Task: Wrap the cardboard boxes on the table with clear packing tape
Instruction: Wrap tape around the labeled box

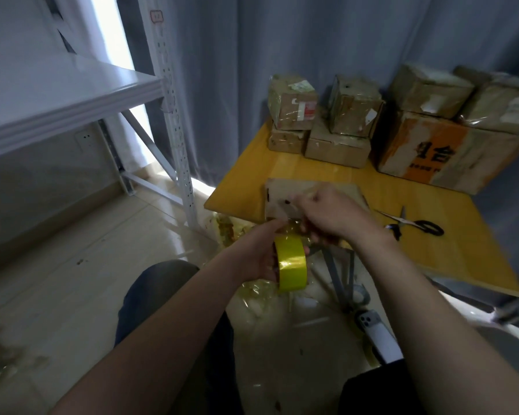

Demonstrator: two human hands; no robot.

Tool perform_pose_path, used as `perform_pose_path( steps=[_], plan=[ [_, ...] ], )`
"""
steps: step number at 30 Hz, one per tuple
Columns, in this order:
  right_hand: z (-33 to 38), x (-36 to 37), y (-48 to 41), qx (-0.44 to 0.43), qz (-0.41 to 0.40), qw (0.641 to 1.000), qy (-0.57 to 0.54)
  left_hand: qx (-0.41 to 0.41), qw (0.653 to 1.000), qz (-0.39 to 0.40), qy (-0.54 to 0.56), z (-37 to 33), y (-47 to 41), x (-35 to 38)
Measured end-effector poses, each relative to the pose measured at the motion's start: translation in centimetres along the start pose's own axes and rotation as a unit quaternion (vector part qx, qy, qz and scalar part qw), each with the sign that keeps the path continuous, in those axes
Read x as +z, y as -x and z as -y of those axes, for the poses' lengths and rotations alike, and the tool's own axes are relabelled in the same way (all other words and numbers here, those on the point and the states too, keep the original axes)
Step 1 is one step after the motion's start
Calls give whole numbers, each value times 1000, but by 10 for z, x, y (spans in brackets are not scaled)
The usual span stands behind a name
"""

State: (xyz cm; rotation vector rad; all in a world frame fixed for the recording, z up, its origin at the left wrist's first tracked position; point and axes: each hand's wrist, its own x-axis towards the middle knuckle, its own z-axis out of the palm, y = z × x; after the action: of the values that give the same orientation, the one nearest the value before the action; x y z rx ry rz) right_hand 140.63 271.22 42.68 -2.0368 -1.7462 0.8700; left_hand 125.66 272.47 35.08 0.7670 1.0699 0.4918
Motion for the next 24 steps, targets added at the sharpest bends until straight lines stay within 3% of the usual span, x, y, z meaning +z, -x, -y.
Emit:
perform_pose_path(
  steps=[2, 4, 7, 11, 14, 16, 17, 19, 20, 22, 24],
  plan=[
    [-22, 6, 23, 63, 61, 995, 43, -4, 1000, -5, -13, 5, 2, 5],
    [-41, 18, 35, 86, 64, 994, 5, -15, 999, -8, -30, 11, 7, 13],
    [-60, 40, 43, 92, 40, 989, -106, -34, 998, -11, -51, 16, 14, 28],
    [-62, 58, 53, 87, -21, 941, -325, -24, 995, -40, -87, 16, 16, 32],
    [-56, 56, 62, 72, -13, 916, -393, 60, 973, -141, -173, 9, 21, 24],
    [-57, 56, 63, 68, -16, 918, -391, 195, 909, -256, -265, 5, 22, 12],
    [-59, 58, 60, 68, -18, 918, -390, 299, 853, -292, -312, 3, 26, 7],
    [-60, 62, 58, 74, -22, 916, -393, 472, 726, -267, -423, -3, 29, -1],
    [-59, 63, 58, 76, -26, 914, -398, 508, 684, -220, -475, -6, 27, -4],
    [-62, 67, 57, 71, -27, 908, -411, 492, 626, -126, -592, -9, 15, -6],
    [-64, 70, 57, 62, -29, 912, -405, 417, 572, -92, -700, -8, -2, -6]
  ],
)
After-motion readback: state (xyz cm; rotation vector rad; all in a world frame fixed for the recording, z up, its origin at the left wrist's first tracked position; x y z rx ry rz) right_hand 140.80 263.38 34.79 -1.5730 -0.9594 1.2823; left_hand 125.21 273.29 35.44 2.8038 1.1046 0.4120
